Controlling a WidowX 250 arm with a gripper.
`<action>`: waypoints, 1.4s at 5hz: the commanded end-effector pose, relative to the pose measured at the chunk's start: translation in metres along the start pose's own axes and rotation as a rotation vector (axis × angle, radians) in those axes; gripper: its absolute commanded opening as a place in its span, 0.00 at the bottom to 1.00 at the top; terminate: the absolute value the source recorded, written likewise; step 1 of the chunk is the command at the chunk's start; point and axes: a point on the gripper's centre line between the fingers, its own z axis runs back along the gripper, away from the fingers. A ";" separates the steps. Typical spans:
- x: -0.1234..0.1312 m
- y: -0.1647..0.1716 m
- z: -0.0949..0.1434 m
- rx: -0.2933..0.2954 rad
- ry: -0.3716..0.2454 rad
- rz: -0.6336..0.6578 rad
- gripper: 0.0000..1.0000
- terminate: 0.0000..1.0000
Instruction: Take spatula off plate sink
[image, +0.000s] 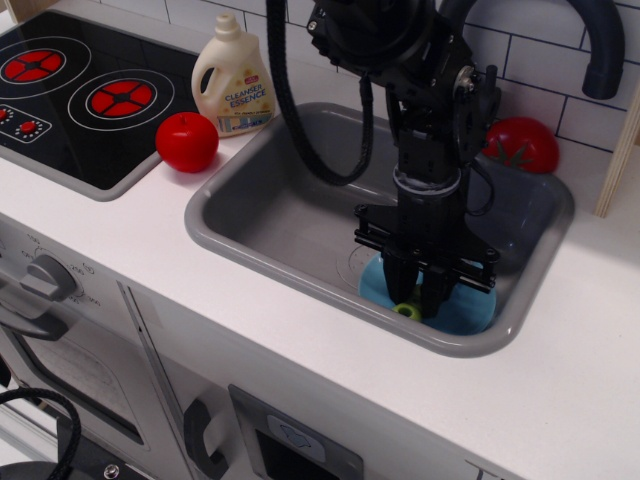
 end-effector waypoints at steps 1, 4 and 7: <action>0.019 0.002 0.040 -0.063 -0.073 0.032 0.00 0.00; 0.027 0.048 0.074 -0.054 -0.128 0.150 0.00 0.00; 0.017 0.090 0.045 0.011 -0.064 0.309 0.00 0.00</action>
